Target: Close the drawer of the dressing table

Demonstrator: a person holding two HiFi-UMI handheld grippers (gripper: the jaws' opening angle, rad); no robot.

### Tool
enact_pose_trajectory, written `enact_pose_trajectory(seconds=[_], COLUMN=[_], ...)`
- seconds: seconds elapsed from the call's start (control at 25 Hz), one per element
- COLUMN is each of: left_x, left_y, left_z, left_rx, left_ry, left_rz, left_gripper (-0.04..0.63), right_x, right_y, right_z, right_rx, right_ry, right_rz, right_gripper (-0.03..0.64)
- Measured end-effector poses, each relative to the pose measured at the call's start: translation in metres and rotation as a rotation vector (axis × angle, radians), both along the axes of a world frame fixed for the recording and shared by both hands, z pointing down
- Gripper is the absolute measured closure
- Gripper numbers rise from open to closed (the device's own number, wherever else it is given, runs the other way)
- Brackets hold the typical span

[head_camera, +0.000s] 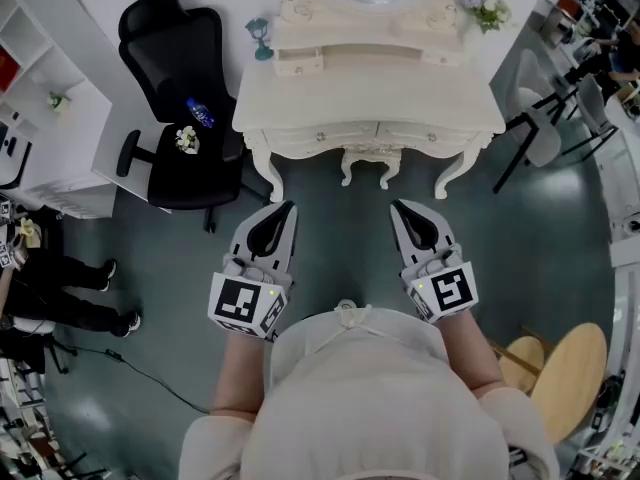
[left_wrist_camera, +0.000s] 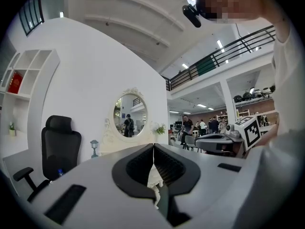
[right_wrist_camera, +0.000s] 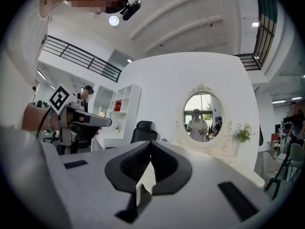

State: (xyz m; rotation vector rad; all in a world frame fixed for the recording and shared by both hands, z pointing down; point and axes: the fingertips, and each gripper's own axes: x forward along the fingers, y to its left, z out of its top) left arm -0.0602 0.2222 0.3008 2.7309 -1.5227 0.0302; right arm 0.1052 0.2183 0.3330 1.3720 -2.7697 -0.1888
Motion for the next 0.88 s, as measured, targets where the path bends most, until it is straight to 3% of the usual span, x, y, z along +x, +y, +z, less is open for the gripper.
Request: enact_pose_trajectory(seconds=[0.16, 0.2, 0.24, 0.28, 0.56, 0.88], left_x=[0.004, 0.004, 0.004, 0.003, 0.006, -0.005], left_y=[-0.006, -0.010, -0.013, -0.017, -0.042, -0.106], left_z=[0.004, 0.005, 0.007, 0.009, 0.024, 0.050], left_rx=[-0.012, -0.015, -0.020, -0.025, -0.077, -0.141], left_ry=[0.049, 0.065, 0.076, 0.080, 0.008, -0.010], left_rz=[0.002, -0.007, -0.016, -0.027, -0.060, -0.070], left_gripper=[0.563, 0.468, 0.308, 0.261, 0.262, 0.262], right_x=[0.004, 0.005, 0.006, 0.007, 0.008, -0.005], right_y=[-0.008, -0.010, -0.012, -0.014, -0.038, -0.102], right_z=[0.003, 0.005, 0.005, 0.006, 0.013, 0.031], right_rx=[-0.006, -0.008, -0.010, -0.012, -0.046, -0.090], right_ry=[-0.013, -0.013, -0.014, -0.016, -0.022, -0.011], right_rz=[0.003, 0.005, 0.006, 0.006, -0.016, -0.022], right_gripper=[0.612, 0.612, 0.612, 0.611, 0.612, 0.612])
